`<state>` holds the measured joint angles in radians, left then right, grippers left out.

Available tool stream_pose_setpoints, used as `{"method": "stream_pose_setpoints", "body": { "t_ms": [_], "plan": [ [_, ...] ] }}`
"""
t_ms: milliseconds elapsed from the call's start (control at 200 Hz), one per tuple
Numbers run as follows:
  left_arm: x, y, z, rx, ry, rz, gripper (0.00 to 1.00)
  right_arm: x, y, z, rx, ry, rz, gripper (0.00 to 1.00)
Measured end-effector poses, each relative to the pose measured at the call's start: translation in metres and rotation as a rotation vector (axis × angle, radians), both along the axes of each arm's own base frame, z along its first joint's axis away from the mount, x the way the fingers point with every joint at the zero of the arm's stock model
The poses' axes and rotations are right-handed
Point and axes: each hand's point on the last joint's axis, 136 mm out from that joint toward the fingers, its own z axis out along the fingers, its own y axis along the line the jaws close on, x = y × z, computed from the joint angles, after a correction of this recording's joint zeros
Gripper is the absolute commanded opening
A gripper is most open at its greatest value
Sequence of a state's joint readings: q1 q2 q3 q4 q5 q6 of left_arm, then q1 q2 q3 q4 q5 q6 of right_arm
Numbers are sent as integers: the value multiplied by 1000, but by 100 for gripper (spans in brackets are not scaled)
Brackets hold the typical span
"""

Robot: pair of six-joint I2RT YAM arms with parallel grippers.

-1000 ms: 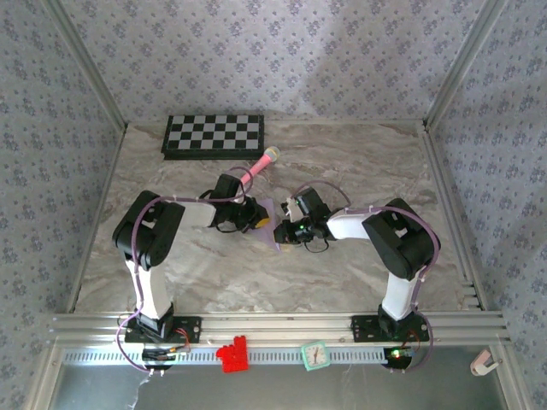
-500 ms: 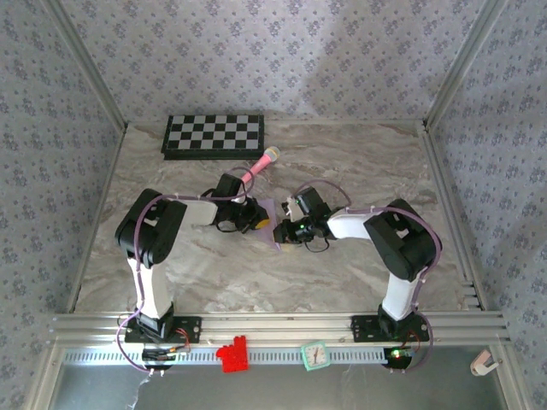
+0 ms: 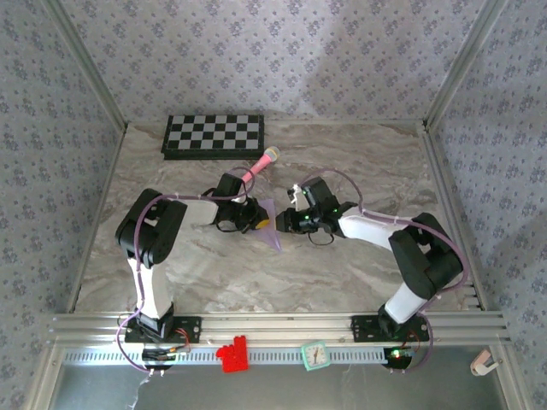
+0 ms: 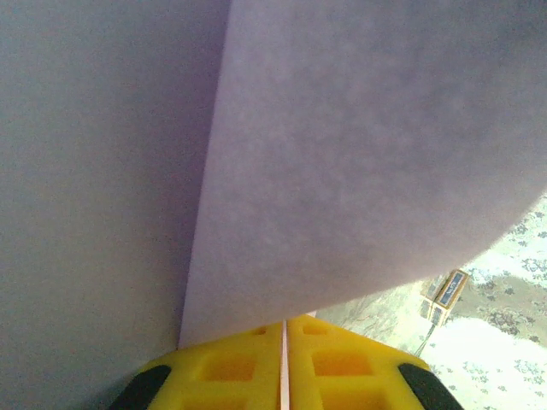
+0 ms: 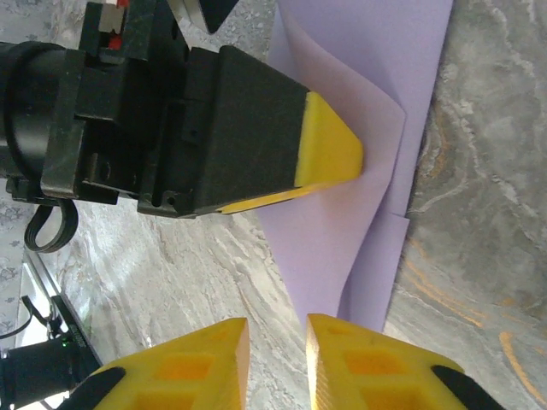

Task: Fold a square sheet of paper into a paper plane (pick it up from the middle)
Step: Fourth fold the wing at the center of the table.

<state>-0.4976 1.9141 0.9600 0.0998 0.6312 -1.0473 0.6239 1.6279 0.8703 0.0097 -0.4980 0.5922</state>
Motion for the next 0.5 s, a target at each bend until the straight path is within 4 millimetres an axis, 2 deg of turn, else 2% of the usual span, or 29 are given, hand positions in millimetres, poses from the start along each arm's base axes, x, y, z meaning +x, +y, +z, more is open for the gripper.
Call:
{"method": "stream_pose_setpoints", "body": {
  "t_ms": [210, 385, 500],
  "plan": [
    [0, 0, 0, 1, 2, 0, 10, -11, 18, -16, -51, 31, 47, 21],
    [0, 0, 0, 1, 2, 0, 11, -12, 18, -30, -102, 47, 49, 21],
    [0, 0, 0, 1, 2, 0, 11, -12, 15, -33, -128, 45, 44, 25]
  ]
}}
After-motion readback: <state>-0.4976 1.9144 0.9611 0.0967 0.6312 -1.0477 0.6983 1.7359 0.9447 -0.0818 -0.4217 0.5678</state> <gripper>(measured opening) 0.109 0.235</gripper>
